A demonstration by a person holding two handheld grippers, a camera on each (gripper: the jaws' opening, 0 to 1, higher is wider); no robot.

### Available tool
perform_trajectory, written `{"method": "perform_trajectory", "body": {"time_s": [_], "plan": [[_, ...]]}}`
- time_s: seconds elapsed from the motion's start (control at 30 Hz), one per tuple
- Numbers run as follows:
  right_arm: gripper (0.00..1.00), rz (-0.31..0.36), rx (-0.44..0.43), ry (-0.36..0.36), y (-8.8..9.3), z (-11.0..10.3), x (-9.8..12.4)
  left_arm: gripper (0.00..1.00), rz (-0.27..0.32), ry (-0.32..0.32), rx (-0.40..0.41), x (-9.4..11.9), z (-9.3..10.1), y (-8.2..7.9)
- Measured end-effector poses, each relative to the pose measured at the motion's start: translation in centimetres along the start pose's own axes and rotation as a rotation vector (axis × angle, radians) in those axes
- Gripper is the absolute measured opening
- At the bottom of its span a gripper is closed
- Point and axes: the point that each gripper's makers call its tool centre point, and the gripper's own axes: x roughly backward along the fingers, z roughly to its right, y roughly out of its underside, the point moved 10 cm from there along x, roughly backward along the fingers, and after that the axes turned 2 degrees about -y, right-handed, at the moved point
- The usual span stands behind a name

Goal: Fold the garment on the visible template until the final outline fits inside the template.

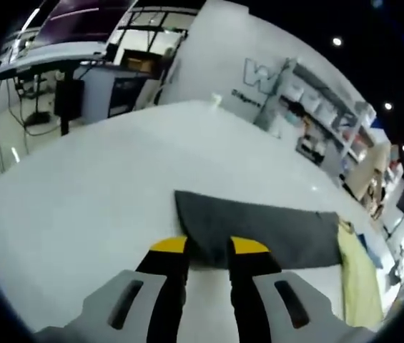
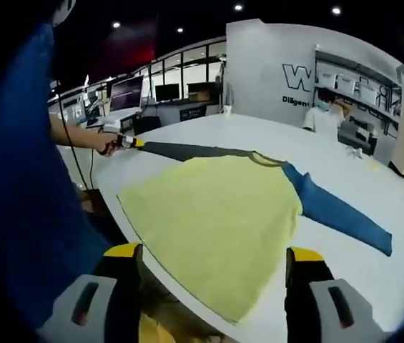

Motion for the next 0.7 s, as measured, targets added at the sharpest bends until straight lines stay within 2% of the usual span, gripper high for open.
{"method": "perform_trajectory", "body": {"time_s": [0.2,0.4,0.47,0.7], "plan": [[0.79,0.012,-0.038,0.009,0.0,0.8,0.3,0.11,-0.009,-0.024,-0.021,-0.1,-0.2,-0.1],[0.79,0.024,-0.070,0.021,0.2,1.0,0.5,0.07,-0.015,-0.029,-0.043,-0.3,-0.2,-0.1],[0.78,0.022,-0.081,0.017,0.4,1.0,0.5,0.03,-0.011,-0.023,-0.068,-0.3,-0.2,-0.2],[0.76,0.014,-0.093,-0.001,0.8,1.0,0.4,0.03,0.003,0.007,-0.115,0.3,1.0,-1.1]]}}
